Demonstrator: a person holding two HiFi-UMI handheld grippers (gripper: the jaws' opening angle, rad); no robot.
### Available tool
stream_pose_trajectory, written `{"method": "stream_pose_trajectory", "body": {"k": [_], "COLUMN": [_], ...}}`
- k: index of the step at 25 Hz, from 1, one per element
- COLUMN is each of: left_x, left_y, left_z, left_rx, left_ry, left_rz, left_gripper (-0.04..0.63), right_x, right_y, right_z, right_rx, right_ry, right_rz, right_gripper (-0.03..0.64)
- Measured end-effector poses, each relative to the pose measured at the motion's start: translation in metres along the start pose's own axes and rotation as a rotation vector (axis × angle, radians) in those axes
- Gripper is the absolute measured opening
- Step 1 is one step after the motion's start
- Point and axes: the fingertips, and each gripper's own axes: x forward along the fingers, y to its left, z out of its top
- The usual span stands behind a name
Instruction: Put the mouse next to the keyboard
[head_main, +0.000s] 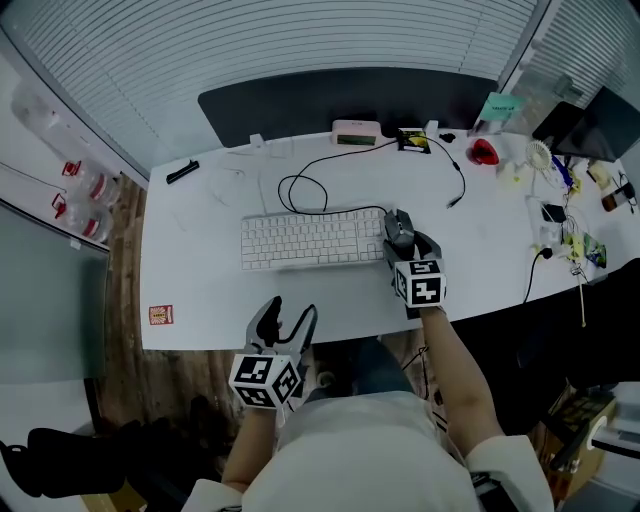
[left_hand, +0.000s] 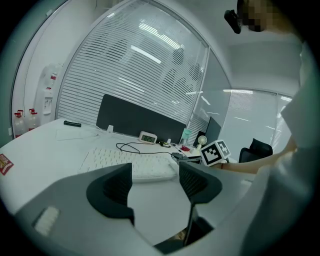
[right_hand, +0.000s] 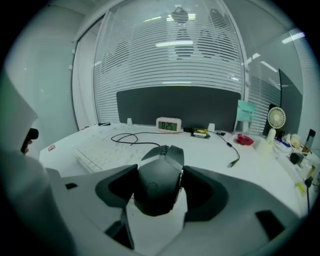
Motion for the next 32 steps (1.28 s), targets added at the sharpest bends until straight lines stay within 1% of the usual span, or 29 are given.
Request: {"method": "stream_pose_trajectory", "body": {"k": [7,16,21,27,29,32], "left_x": [0.024,0.045,0.048,0.041,0.037,0.028], "left_y": [-0.005,-0.014,-0.017,-0.016,-0.016,-0.015], "left_z": [0.003,0.003,0.004,0.003,0.004,0.004], "left_rx": [0.004,0.010,0.013,0.014,0.016,0.022], "left_ry": [0.016,0.033,0.034,0.035,0.031,0.026], "left_rz": [-0.011,-0.036,-0.046,-0.042,-0.041,-0.039], "left_gripper": [0.282,0.282,0.282,0.282,0.282,0.282], "right_x": [0.017,0.028,0.035,0.035,0.032,0.019], "right_y": [-0.037,-0.056,-0.061,-0.061,-0.062,-0.057], "right_z": [-0.018,-0.035,-0.049,-0.049,-0.045,-0.040], "right_rx": [0.052,0.057,0.076,0.075,0.108,0.166], "right_ry": [0.052,0.099,0.158,0.147,0.116,0.062], "right_rz": [-0.043,-0.065,-0.066,-0.071,-0.080,-0.080], "right_gripper": [0.284,0.282,0.273,0.273,0.279,0.314]}}
